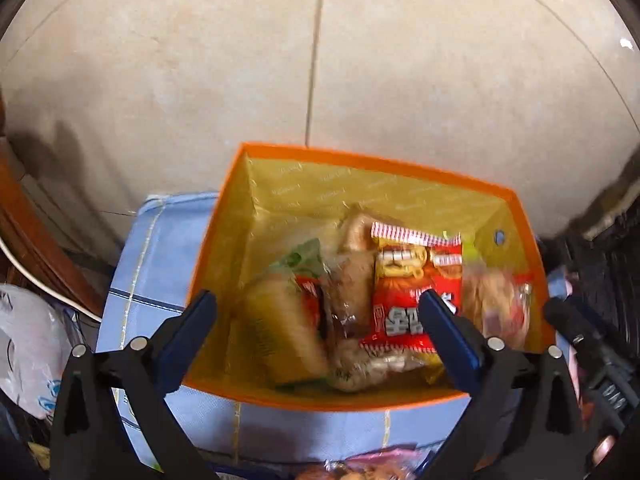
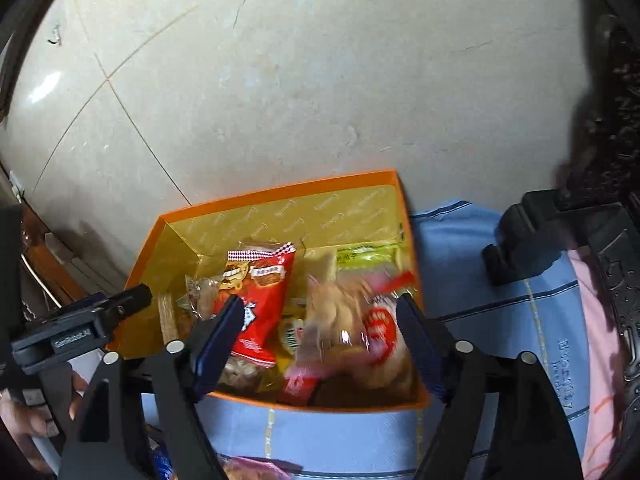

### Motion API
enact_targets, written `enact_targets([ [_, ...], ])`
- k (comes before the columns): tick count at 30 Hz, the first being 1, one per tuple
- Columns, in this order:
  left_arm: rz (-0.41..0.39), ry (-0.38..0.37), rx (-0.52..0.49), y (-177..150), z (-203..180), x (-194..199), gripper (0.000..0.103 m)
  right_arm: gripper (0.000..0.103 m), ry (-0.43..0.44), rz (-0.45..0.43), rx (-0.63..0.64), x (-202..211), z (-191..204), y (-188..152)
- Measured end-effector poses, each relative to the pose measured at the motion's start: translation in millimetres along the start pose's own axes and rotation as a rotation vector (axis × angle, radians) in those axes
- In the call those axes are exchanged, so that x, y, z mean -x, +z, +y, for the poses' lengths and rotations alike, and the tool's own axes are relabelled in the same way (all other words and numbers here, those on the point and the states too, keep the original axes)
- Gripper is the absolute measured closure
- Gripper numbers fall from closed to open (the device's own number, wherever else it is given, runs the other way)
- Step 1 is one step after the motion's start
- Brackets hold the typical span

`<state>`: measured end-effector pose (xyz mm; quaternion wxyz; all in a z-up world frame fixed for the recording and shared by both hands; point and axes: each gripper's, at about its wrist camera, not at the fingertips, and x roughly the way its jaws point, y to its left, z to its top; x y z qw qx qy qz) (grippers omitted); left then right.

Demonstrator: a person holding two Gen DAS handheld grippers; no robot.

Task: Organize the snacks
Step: 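Carry both packs into the orange box and open both tools, then move both tools back over the snack pile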

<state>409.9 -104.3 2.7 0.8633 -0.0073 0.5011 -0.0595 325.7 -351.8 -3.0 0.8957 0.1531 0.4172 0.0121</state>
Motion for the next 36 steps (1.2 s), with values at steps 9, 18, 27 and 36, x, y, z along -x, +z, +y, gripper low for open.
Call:
enact_targets([
  [9,-0.001,-0.021,-0.031,-55.3,25.4,45.2,0.004,0.024,-0.018,0.076,0.142,57.0,-6.0,-87.7],
  [18,0.117,0.027,-0.050,-170.9,53.1,70.4,0.004,0.024,-0.047,0.230,0.151,73.9,-12.6,-185.1],
  [27,0.240,0.079,0.038,-269.0,109.7,84.9,0.004,0.023,0.046,0.316,0.079,95.1,-3.4,-244.8],
  [36,0.267,0.100,0.180,-299.2,159.7,101.2,0.004,0.023,0.093,0.369,0.147,57.1,62.7,-253.5],
])
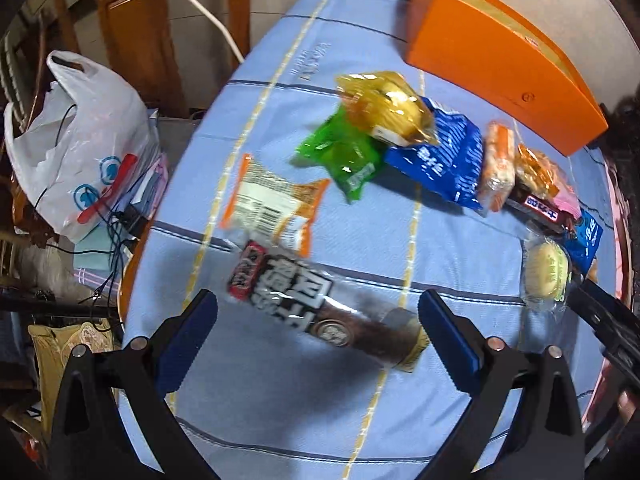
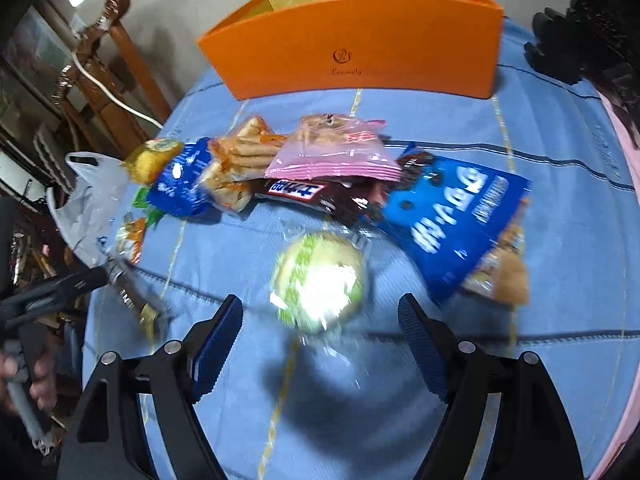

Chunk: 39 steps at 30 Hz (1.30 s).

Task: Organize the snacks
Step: 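Move both tools back over the snack pile, then grasp the white-gold snack pack with left tool while right tool grasps round green-printed bun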

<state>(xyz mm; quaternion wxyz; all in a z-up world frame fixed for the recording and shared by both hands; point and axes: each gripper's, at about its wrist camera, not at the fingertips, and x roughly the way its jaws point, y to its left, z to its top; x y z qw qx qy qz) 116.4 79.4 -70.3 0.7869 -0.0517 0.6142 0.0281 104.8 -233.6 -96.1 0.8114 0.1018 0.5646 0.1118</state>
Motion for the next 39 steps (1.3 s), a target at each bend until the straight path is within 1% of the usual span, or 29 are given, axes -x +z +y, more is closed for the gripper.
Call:
enact_targets([
  [3,-0.011,0.025,0.009,-0.9,14.7,5.2,0.004,0.023,-0.015,0.032,-0.026,-22.1,5.0,10.1],
  [5,-0.013,0.038,0.027,0.4,25.0,6.5,0.004,0.024,-0.056,0.044,-0.009,-33.6,11.4,13.9],
  [6,-0.012,0.042,0.037,2.8,30.0,5.1,0.004,0.042,-0.097,0.043,0.014,-37.3,14.6,14.6],
  [7,-0.010,0.048,0.046,5.6,33.9,3.3,0.004,0.046,-0.139,0.046,0.043,-40.5,18.2,15.0],
  [8,-0.007,0.056,0.052,8.2,37.9,1.4,0.004,0.046,-0.141,0.040,0.048,-39.8,18.9,14.6],
  [10,-0.005,0.060,0.057,13.3,40.9,-1.5,0.004,0.047,-0.134,0.043,0.042,-37.2,17.4,12.2],
  [14,-0.009,0.074,0.042,28.4,38.1,-11.5,0.004,0.047,-0.059,0.047,-0.033,-17.8,-3.7,-2.9],
  [16,-0.007,0.089,0.030,35.2,34.9,-19.6,0.004,0.047,-0.048,0.044,-0.045,-7.2,-12.8,-11.6],
  [17,0.003,0.083,0.025,40.1,33.1,-27.2,0.004,0.047,-0.039,0.046,-0.059,-1.3,-17.7,-17.1],
  [22,0.039,0.104,-0.012,47.3,25.6,-54.3,0.005,0.047,-0.018,0.041,-0.098,16.7,-29.5,-35.4],
  [23,0.048,0.111,-0.020,46.8,24.6,-59.8,0.007,0.047,-0.011,0.040,-0.101,19.2,-29.7,-37.3],
  [25,0.071,0.098,-0.029,43.8,23.4,-68.4,0.038,0.047,-0.002,0.035,-0.105,21.4,-28.1,-37.3],
  [26,0.057,0.065,-0.017,43.1,25.4,-67.5,0.041,0.047,0.002,0.028,-0.105,23.8,-27.4,-37.9],
  [27,0.055,0.063,-0.023,43.3,25.1,-67.0,0.045,0.047,0.005,0.026,-0.103,23.8,-25.3,-37.5],
  [28,0.046,0.063,-0.050,43.2,23.0,-65.6,0.054,0.047,0.007,0.026,-0.101,22.4,-21.8,-36.4],
  [30,0.043,0.069,-0.092,42.5,18.2,-62.2,0.065,0.047,0.011,0.027,-0.093,23.2,-19.2,-34.8],
  [32,0.043,0.049,-0.083,43.3,20.0,-55.7,0.068,0.047,0.015,0.024,-0.080,24.5,-15.2,-32.4],
  [34,0.024,0.025,-0.070,44.4,22.6,-44.1,0.070,0.047,0.024,0.020,-0.068,27.2,-11.2,-29.4],
  [39,-0.037,-0.016,-0.065,45.2,22.2,-11.1,0.071,0.047,0.042,-0.010,-0.036,40.4,-4.4,-20.4],
])
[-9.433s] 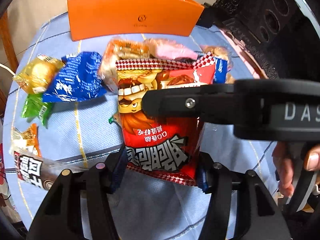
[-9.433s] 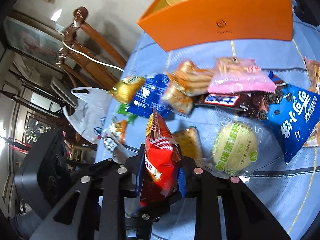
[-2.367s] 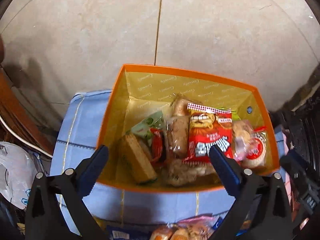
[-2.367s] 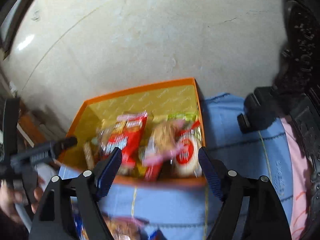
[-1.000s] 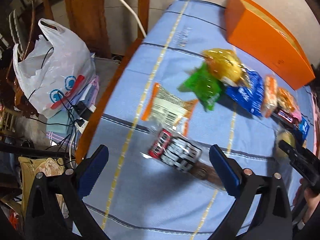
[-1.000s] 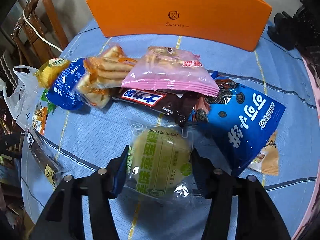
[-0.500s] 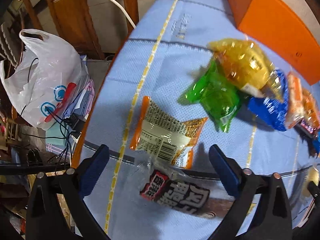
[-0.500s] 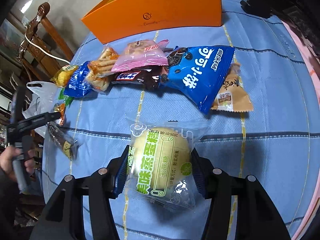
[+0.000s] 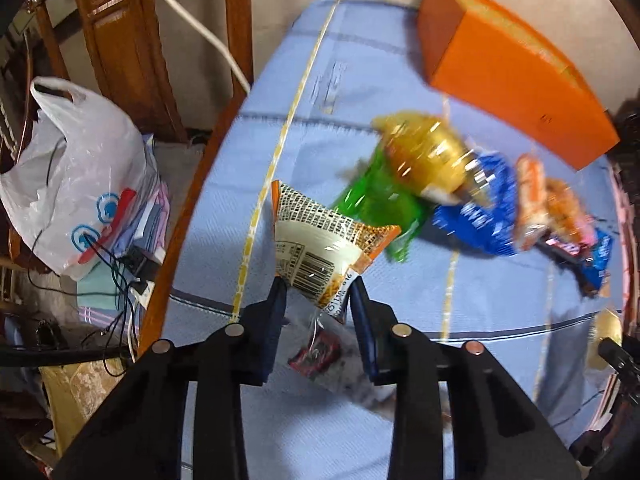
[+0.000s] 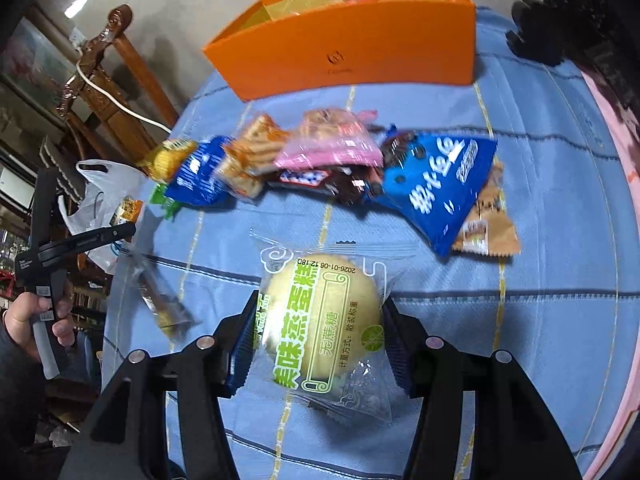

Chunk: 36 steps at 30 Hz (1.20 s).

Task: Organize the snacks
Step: 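Grasp the white-gold snack pack with left tool while right tool grasps round green-printed bun, then lower both packs into the orange box and open both tools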

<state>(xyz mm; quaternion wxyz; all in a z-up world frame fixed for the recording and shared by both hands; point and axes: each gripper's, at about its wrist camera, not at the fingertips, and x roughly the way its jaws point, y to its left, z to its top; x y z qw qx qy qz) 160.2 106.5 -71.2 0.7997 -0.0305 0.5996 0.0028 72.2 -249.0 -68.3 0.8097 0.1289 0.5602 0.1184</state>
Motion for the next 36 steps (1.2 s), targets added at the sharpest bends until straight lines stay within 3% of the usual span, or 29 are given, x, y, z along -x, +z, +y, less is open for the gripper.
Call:
enact_targets([
  [9,-0.077,-0.062,-0.048,6.3,-26.1,38.1,0.071,0.047,0.015,-0.058,0.002,22.4,-0.9,9.9],
  [18,-0.114,-0.132,-0.133,27.9,-78.8,63.1,0.071,0.047,-0.001,-0.141,-0.004,51.8,-17.0,35.6],
  [27,-0.194,-0.181,-0.225,97.5,-141.9,81.0,0.071,0.047,-0.042,-0.300,0.030,92.4,-36.7,120.9],
  [36,-0.241,-0.208,-0.271,183.8,-204.6,72.7,0.071,0.047,-0.028,-0.369,0.021,76.2,-52.2,215.7],
])
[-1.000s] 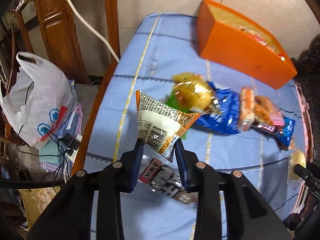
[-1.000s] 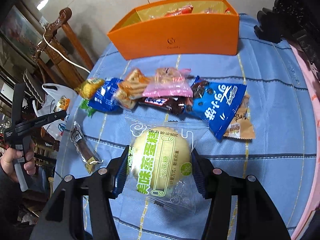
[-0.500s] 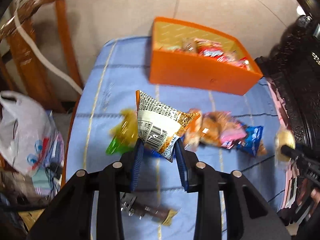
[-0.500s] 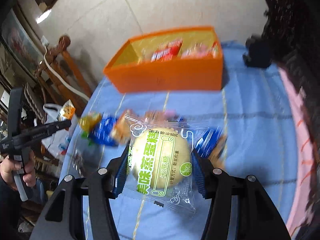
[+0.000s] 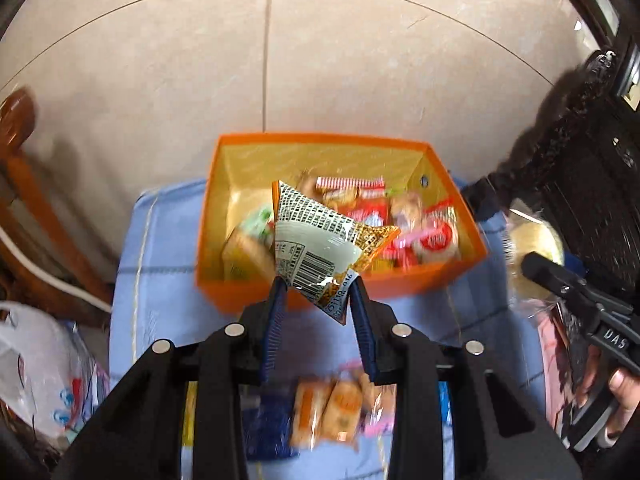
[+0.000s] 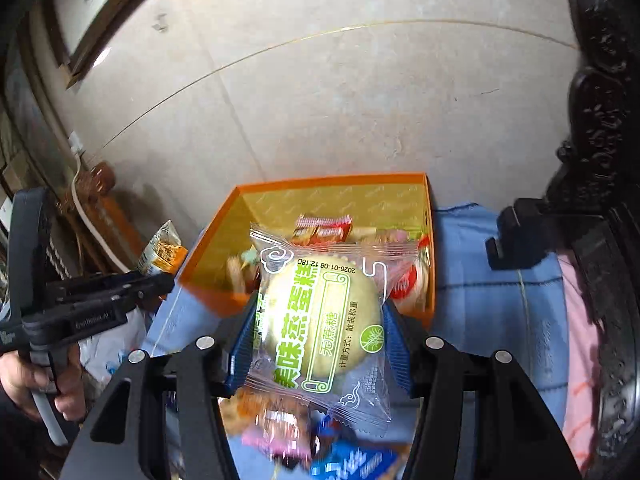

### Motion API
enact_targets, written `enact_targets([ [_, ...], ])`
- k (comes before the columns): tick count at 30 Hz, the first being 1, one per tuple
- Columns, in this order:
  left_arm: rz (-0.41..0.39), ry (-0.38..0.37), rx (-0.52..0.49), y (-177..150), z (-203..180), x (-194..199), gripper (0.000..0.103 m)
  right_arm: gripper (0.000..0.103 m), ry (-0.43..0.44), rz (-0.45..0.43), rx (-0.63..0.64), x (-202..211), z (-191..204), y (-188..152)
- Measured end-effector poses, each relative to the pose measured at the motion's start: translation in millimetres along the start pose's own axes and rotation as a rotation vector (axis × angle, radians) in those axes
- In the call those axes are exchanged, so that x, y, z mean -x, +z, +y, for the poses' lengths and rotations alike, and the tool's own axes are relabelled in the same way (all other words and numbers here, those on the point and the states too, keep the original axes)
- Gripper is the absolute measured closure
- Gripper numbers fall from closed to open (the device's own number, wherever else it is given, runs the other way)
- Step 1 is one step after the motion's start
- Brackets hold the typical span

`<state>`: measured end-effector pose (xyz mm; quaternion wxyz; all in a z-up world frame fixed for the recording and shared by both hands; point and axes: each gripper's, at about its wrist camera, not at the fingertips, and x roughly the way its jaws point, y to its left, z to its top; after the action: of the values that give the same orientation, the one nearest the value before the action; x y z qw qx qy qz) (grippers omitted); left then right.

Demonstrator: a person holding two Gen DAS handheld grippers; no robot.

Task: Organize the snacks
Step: 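Lower both packs into the orange box and open both tools, then move both tools back over the remaining snack pile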

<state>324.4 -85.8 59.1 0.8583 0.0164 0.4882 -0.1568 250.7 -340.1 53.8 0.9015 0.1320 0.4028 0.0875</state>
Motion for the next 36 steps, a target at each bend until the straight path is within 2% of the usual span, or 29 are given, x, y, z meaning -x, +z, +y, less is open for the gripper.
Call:
enact_targets([
  [3,0.013,0.006,0.003,26.0,-4.8,-28.1,0.070,0.046,-0.025,0.020,-0.024,-35.5,-6.5,17.8],
  [5,0.035,0.015,0.027,38.3,-2.9,-52.6,0.065,0.044,-0.051,0.032,-0.052,-58.0,-13.2,25.1],
  [6,0.041,0.032,0.040,40.8,-1.9,-61.0,0.043,0.040,-0.053,0.027,-0.076,-65.8,-17.7,27.9],
  [7,0.057,0.091,0.051,42.7,-0.4,-71.4,0.006,0.032,-0.068,0.017,-0.115,-70.9,-25.0,28.4],
  [8,0.055,0.179,0.056,42.0,1.1,-76.5,0.005,0.029,-0.094,0.008,-0.147,-71.0,-29.7,28.4],
  [9,0.030,0.217,0.055,39.2,2.6,-75.8,0.004,0.025,-0.102,-0.005,-0.172,-69.4,-34.1,26.8],
  [12,0.040,0.176,0.046,27.0,7.9,-74.2,0.004,0.024,-0.087,-0.014,-0.165,-59.6,-39.1,13.2],
  [16,0.052,0.186,0.051,8.1,19.4,-62.4,0.004,0.024,-0.065,0.018,-0.140,-40.7,-34.3,-16.2],
  [19,0.077,0.177,0.063,-7.5,29.7,-52.1,0.004,0.019,-0.086,0.058,-0.042,-25.9,-17.5,-46.7],
  [23,0.102,0.177,0.072,-49.1,40.6,-31.7,0.004,0.017,-0.112,0.132,0.036,-11.7,-4.7,-97.6],
  [30,0.162,0.180,0.111,-131.4,50.2,-9.5,0.004,0.016,-0.154,0.263,-0.040,-1.5,-33.0,-174.4],
  [33,0.193,0.201,0.111,-163.7,52.5,-6.6,0.004,0.016,-0.161,0.295,-0.056,-1.0,-36.9,-194.6],
  [36,0.241,0.188,0.173,-189.9,61.3,-6.5,0.004,0.016,-0.153,0.304,-0.087,1.1,-38.1,-205.7],
])
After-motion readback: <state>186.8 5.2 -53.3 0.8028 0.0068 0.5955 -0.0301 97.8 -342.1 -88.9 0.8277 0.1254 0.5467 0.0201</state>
